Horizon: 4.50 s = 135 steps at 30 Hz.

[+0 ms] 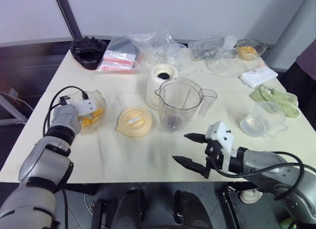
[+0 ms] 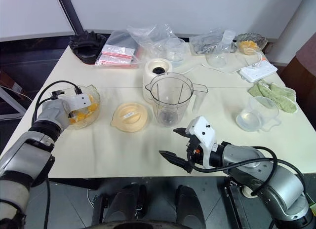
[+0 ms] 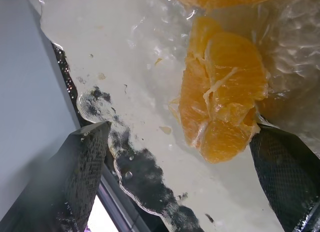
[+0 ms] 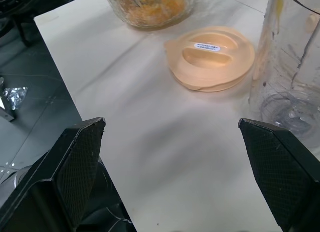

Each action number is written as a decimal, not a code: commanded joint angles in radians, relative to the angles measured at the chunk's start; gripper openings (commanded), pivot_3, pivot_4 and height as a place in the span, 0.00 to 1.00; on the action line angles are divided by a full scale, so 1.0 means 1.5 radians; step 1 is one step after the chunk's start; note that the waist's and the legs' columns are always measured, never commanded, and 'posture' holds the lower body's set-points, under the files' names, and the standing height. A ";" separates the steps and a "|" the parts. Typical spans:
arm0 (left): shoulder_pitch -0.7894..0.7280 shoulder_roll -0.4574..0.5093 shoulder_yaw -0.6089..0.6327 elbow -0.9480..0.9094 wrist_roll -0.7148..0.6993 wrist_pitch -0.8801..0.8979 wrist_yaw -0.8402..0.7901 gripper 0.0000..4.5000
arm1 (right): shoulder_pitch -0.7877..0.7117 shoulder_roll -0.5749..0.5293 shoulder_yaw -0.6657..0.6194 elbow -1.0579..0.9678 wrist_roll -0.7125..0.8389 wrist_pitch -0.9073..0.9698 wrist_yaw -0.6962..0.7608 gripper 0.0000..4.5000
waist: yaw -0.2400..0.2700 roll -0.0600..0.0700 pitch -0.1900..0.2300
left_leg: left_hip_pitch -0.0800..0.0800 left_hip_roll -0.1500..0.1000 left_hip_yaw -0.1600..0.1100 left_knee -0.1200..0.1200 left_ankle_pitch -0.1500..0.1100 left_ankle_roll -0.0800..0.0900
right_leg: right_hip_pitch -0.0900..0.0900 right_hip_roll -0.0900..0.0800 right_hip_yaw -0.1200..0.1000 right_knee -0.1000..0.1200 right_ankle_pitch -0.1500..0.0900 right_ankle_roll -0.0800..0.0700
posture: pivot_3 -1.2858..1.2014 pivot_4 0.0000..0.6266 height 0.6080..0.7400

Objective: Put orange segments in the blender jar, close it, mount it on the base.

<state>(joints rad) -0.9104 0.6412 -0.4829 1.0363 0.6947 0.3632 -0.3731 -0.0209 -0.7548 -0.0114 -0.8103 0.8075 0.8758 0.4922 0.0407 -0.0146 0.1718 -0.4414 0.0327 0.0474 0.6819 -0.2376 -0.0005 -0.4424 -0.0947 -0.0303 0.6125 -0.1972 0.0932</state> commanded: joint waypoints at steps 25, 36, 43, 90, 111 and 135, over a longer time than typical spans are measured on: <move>-0.026 -0.017 0.022 0.081 -0.029 -0.074 0.043 0.34 | -0.004 0.016 -0.006 -0.028 0.009 -0.003 -0.011 1.00 | -0.002 -0.003 0.002 | -0.001 0.000 0.000 0.000 0.000 0.000 | -0.001 0.000 0.000 0.000 0.000 0.000 | 0.52 0.24 1.00; -0.011 0.007 0.018 0.007 -0.013 -0.053 0.076 0.12 | 0.003 0.012 -0.009 -0.032 0.013 -0.006 -0.008 1.00 | -0.002 -0.005 0.003 | -0.001 0.000 0.000 0.000 0.000 0.000 | -0.001 0.000 -0.001 0.000 0.000 0.000 | 0.52 0.24 1.00; 0.108 0.083 0.050 -0.335 0.005 0.068 -0.037 0.12 | -0.001 0.008 -0.006 -0.020 0.001 -0.014 0.011 1.00 | -0.003 -0.006 0.004 | -0.001 0.001 0.000 -0.001 0.000 0.000 | -0.001 -0.001 0.000 -0.001 0.000 0.000 | 0.52 0.24 1.00; -0.115 0.202 0.122 -0.315 -0.332 0.029 -0.498 0.12 | 0.129 -0.053 -0.341 0.019 0.118 -0.005 0.042 1.00 | -0.006 -0.008 0.008 | -0.001 0.000 0.001 -0.001 0.000 0.000 | -0.001 0.001 -0.001 0.000 0.000 0.000 | 0.52 0.24 1.00; 0.064 0.125 0.401 -0.375 -0.418 0.570 -0.223 0.97 | 0.007 -0.238 -0.368 0.108 0.188 0.048 0.154 1.00 | -0.001 -0.010 0.009 | -0.001 0.000 0.000 0.000 -0.001 0.001 | 0.000 -0.002 -0.001 -0.001 0.000 0.000 | 0.52 0.24 1.00; -0.063 0.012 0.507 0.061 -0.534 0.202 -0.027 0.97 | -0.231 -0.384 -0.325 0.135 0.286 0.118 0.176 1.00 | -0.002 -0.010 0.010 | -0.001 0.000 0.000 -0.001 -0.001 0.001 | -0.002 -0.005 -0.001 -0.001 0.000 0.000 | 0.52 0.24 1.00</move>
<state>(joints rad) -0.9737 0.6515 0.2539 1.1080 -0.0829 0.7048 -0.4134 -0.3409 -1.3075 -0.4851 -0.5988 1.2039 1.0479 0.7500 0.0374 -0.0297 0.1861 -0.4433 0.0330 0.0479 0.6801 -0.2388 0.0010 -0.4457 -0.1025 -0.0317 0.6110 -0.1974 0.0936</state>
